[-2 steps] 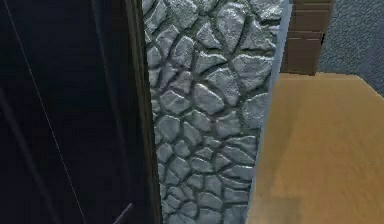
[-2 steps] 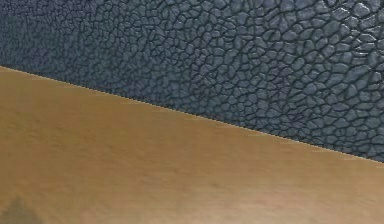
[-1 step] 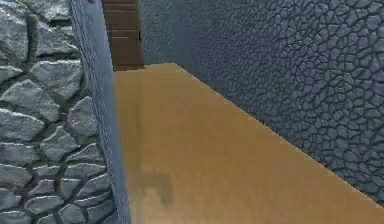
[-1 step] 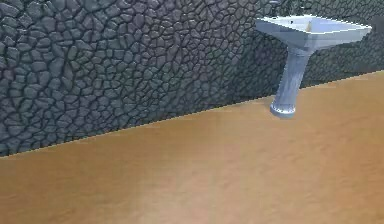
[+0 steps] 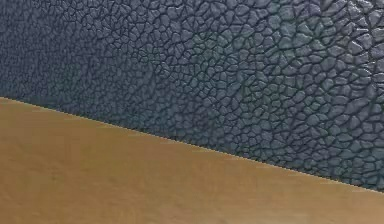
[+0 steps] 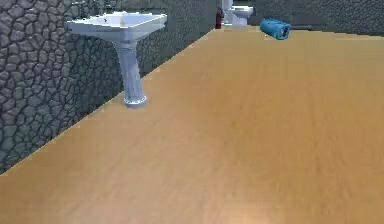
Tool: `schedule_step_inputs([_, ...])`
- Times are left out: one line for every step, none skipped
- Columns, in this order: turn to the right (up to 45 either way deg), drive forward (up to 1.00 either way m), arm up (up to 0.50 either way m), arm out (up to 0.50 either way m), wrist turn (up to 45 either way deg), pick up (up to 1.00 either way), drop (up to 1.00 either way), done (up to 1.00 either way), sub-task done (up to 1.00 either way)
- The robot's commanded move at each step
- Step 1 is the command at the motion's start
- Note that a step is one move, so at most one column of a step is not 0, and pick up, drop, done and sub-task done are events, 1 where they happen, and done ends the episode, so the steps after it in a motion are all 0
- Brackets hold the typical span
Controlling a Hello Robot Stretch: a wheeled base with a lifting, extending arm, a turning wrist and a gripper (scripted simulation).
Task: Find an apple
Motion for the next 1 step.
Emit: schedule_step_inputs([45.0,0.0,0.0,0.0,0.0,0.0,0.0,0.0,0.0])
